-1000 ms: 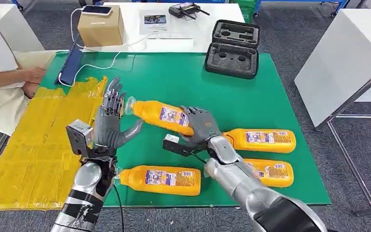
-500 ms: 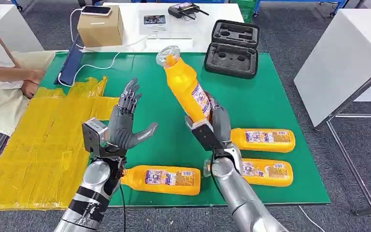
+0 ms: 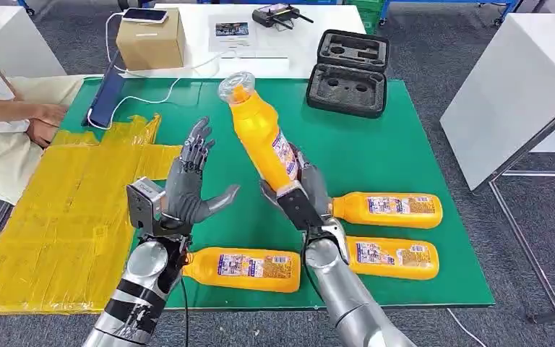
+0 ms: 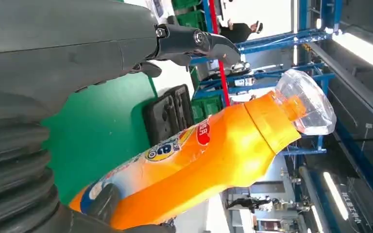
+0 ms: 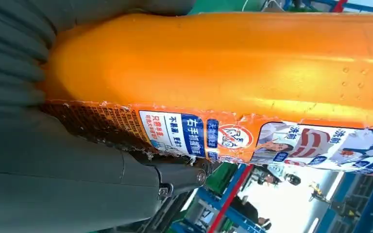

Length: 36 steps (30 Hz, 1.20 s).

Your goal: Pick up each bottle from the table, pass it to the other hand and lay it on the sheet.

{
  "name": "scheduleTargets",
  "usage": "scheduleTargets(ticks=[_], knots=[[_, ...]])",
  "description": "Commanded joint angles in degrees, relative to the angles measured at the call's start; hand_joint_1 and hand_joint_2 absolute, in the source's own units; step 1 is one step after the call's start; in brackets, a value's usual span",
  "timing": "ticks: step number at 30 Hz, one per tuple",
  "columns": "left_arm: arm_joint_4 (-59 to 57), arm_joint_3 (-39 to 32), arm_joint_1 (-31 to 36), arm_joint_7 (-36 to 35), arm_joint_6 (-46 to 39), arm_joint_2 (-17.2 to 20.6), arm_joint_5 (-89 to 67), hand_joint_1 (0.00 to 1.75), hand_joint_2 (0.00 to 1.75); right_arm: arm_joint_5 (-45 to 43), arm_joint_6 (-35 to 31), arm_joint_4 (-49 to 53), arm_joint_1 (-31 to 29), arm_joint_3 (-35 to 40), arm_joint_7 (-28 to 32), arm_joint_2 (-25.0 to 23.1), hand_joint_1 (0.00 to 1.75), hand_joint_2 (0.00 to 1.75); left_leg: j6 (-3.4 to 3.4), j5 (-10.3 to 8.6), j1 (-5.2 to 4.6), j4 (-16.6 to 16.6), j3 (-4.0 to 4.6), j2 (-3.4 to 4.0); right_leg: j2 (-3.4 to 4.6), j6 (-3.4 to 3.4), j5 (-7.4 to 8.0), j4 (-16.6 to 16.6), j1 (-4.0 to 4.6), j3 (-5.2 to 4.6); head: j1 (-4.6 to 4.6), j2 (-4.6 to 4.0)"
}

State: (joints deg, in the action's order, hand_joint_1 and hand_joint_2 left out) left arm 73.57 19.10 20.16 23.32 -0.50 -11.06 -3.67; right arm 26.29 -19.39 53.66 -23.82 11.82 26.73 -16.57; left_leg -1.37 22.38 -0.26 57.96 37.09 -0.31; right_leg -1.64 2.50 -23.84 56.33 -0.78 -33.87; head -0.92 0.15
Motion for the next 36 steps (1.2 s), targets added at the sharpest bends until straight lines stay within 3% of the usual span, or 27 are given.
scheduleTargets(ticks=[1, 11, 20, 21, 36], knots=[[-1.91, 1.76, 2.91, -0.49, 0.36, 1.67, 0.16, 0.00, 1.75, 0.73, 4.22, -7.41, -2.16, 5.06, 1.28, -0.61, 1.75, 1.75, 0.10, 0.11, 0.04, -0.02, -0.26, 0.12, 0.20, -0.09, -0.08, -0.03, 0.03, 0.25, 0.00, 0.00], [-6.80, 0.30, 5.40, -0.84, 0.32, 1.20, 0.59, 0.00, 1.75, 6.66, 1.10, -6.20, -0.09, 13.85, 2.98, -2.08, 1.75, 1.75, 0.06, 0.07, 0.05, -0.03, -0.19, 0.08, 0.13, -0.06, -0.05, -0.04, 0.05, 0.17, 0.00, 0.00], [-9.67, -0.25, 6.89, -0.88, 0.67, 0.66, 0.87, 0.00, 1.75, 6.10, -1.09, -8.26, -0.68, 16.03, 3.13, -1.90, 1.75, 1.75, 0.10, 0.13, 0.08, -0.01, -0.34, 0.04, 0.15, -0.12, -0.12, -0.05, 0.06, 0.34, -0.02, 0.00], [-9.47, -0.86, 6.69, -0.37, 0.57, 0.37, 1.54, 1.75, 1.75, 6.05, -1.11, -8.28, -0.75, 16.10, 2.88, -1.90, 1.75, 1.75, 0.14, 0.18, 0.09, -0.03, -0.48, 0.06, 0.20, -0.15, -0.16, -0.08, 0.06, 0.49, 0.00, 0.00], [-7.23, -1.89, 5.37, 0.34, 0.29, 0.46, 2.62, 1.75, 1.75, 5.23, -1.54, -9.29, -1.06, 16.08, 2.48, -1.66, 1.75, 1.75, 0.07, 0.09, 0.06, -0.01, -0.22, 0.05, 0.13, -0.08, -0.07, -0.04, 0.05, 0.21, 0.00, 0.00]])
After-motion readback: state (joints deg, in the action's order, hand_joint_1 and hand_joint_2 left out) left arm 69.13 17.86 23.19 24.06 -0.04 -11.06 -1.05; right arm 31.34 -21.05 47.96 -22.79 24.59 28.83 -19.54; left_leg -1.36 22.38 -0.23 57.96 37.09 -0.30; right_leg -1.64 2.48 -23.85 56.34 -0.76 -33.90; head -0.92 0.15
